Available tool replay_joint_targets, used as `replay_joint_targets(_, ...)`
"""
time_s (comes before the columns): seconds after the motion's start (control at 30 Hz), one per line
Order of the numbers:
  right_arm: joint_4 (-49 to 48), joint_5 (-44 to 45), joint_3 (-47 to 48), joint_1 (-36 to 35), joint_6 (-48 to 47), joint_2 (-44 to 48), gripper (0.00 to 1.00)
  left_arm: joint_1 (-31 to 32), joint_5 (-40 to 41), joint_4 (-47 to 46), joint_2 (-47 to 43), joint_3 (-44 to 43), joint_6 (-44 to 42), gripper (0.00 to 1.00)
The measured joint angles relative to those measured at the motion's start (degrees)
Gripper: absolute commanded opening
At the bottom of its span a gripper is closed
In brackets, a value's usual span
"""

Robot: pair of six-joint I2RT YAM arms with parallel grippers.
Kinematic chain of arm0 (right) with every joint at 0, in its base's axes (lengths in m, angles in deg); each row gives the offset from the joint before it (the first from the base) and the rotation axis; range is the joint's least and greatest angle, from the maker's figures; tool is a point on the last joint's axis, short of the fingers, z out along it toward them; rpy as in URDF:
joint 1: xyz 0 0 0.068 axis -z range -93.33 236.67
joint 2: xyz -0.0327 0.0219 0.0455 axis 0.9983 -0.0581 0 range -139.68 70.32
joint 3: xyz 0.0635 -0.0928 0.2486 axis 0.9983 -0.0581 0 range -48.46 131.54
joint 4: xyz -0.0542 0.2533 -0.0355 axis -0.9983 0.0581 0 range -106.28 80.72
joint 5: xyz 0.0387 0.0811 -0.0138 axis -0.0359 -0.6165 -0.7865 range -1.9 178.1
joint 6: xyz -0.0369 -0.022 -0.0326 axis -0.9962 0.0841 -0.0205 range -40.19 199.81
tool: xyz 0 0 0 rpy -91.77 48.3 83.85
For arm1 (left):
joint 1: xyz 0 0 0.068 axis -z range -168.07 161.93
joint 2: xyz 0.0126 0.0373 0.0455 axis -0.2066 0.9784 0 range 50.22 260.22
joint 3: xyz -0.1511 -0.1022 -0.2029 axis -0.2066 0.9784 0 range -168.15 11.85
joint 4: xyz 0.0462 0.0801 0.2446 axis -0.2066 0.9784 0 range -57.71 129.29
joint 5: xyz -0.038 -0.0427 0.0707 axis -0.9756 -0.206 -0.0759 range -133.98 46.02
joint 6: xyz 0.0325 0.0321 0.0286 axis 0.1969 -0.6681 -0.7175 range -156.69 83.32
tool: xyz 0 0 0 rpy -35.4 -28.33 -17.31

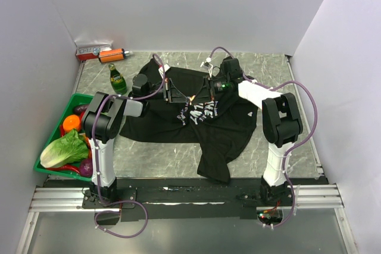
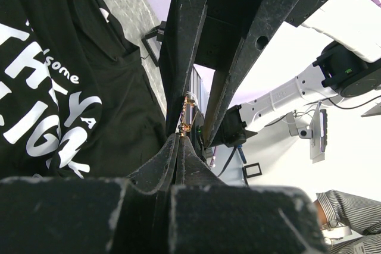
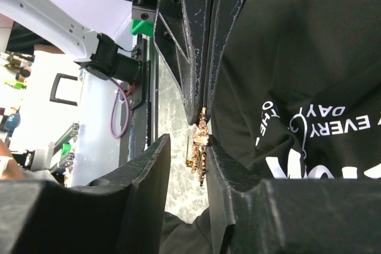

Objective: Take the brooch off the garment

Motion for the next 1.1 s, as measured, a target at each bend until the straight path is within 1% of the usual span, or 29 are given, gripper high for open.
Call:
replay_joint_targets(0.17, -0.33, 0.04, 0.0, 0.0, 0.63, 0.0, 0.33, -0.02, -0.02, -0.39, 0.0, 0.0, 0.02, 0.01)
replay_joint_targets(0.27, -0.33, 0.33, 0.0, 0.0, 0.63, 0.0, 0.29, -0.02, -0.02, -0.61, 0.0, -0.02, 0.04, 0.01)
replay_joint_targets(0.4, -0.39, 1.6, 0.0, 0.02, 1.29, 0.0, 0.21, 0.0, -0.04, -1.38, -0.02, -0.04, 0.04, 0.01)
replay_joint_targets(0.5, -0.5, 2.05, -0.07, 0.13, 2.45, -0.04, 0.18, -0.02, 0.0, -2.29, -0.15, -0.07, -0.11, 0.01)
replay_joint_targets(0.67, -2.38, 1.44, -0.83, 0.31, 5.86, -0.04, 0.13, 0.0, -0.2, -2.51, -0.44, -0.07, -0.5, 0.01)
replay_joint_targets(0.77, -4.33, 0.87, -1.31, 0.46, 8.48, -0.04, 0.08, 0.11, -0.24, -2.73, -0.81, -0.07, -1.29, 0.01)
replay_joint_targets(0.8, -4.96, 0.61, -1.51, 0.55, 9.55, -0.04, 0.05, 0.15, -0.28, -2.89, -0.98, -0.07, -1.57, 0.01)
replay_joint_targets(0.9, -8.17, -0.35, -2.49, 0.87, 13.55, -0.04, 0.01, 0.35, -0.24, -1.99, -1.88, -0.07, -4.0, 0.01)
replay_joint_targets(0.97, -11.15, -0.96, -3.61, 1.11, 16.87, -0.04, 0.01, 0.55, -0.11, 0.15, -2.82, -0.07, -7.06, 0.01)
replay_joint_targets(1.0, -13.25, -1.2, -4.52, 1.36, 19.12, -0.04, 0.04, 0.68, 0.11, 1.99, -3.48, -0.07, -8.79, 0.01)
replay_joint_targets(1.07, -17.07, -1.92, -6.12, 1.84, 23.58, -0.04, 0.14, 1.07, 0.76, 6.05, -4.83, -0.07, -12.92, 0.01)
replay_joint_targets(1.1, -19.54, -2.25, -7.13, 2.08, 26.05, -0.04, 0.22, 1.27, 1.29, 8.37, -5.6, -0.07, -14.88, 0.01)
